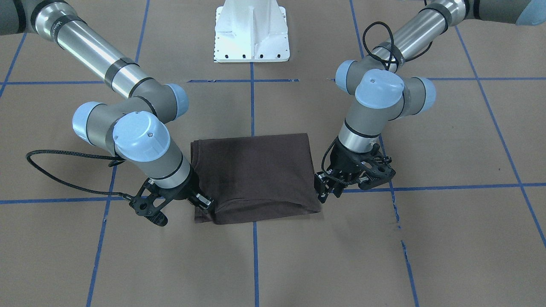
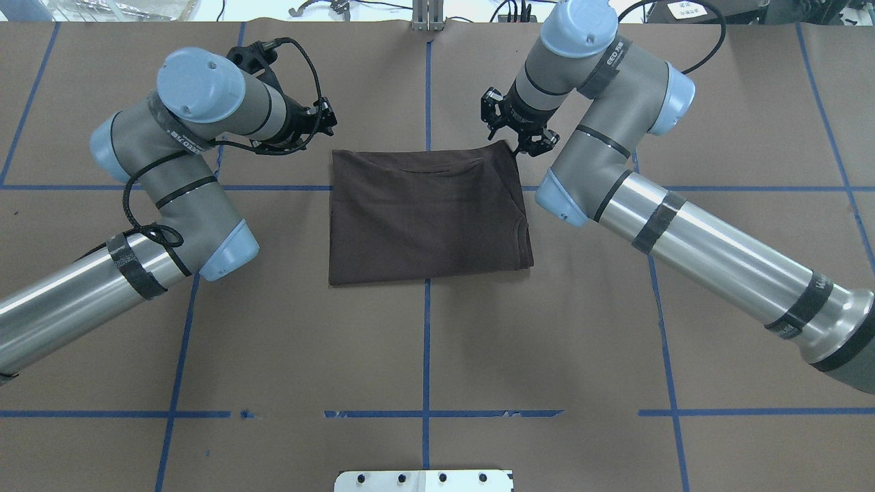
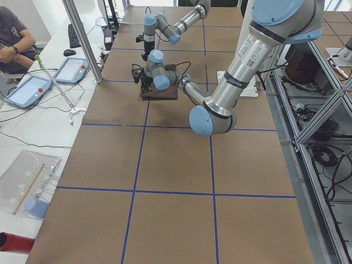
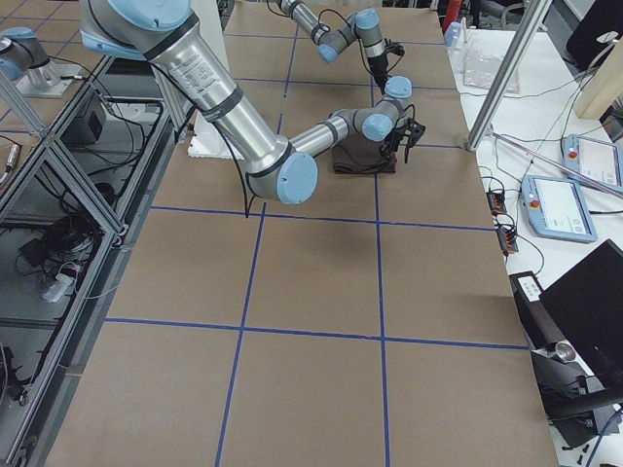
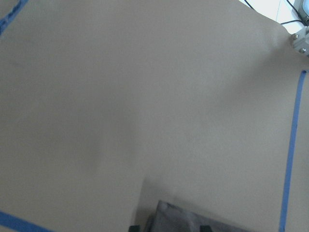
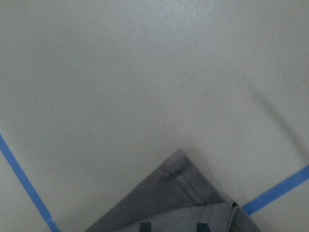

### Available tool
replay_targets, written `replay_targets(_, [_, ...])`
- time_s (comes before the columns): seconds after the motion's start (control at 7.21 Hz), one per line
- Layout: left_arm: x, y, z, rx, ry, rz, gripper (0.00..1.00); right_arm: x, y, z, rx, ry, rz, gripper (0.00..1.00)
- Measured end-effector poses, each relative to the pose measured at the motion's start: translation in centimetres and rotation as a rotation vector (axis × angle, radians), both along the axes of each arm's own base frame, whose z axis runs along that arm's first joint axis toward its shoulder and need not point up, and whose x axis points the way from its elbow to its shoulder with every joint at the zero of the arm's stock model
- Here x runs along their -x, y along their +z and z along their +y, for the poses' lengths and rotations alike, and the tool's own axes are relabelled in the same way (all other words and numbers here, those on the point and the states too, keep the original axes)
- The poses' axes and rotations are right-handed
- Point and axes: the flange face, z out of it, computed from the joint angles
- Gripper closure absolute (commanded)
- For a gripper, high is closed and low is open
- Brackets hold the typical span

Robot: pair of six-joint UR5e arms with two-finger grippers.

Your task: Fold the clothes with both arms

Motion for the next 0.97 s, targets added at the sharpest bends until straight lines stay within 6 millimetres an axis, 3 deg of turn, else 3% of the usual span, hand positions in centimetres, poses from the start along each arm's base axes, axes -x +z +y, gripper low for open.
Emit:
replay_targets(0.42, [1.7,0.7,-1.2,-0.055,0.078,-0.025,0.00,-3.3,0.2,-2.3,-0.050,-0.025,0.007,0.00])
replay_targets(0.55, [4.3,1.6,-1.1,-0.086,0.125,-0.030,0.00,-5.7,1.4,-3.1,-0.093,-0.056,0.043,0.00])
replay_targets(0.69, [8.1,3.1,-0.3,-0.149,0.170,-0.053,0.00,-9.0,3.1,-3.2,-0.155,-0.124,0.109,0.00])
replay_targets(0.83, [12.7,5.2,0.7,-0.220,0.213,-0.095,0.00,-13.9,5.7,-2.7,-0.230,-0.216,0.180,0.00])
replay_targets(0.97, [17.7,8.6,1.8,-0.283,0.258,-0.159,0.00,-19.9,9.5,-1.7,-0.305,-0.305,0.235,0.00])
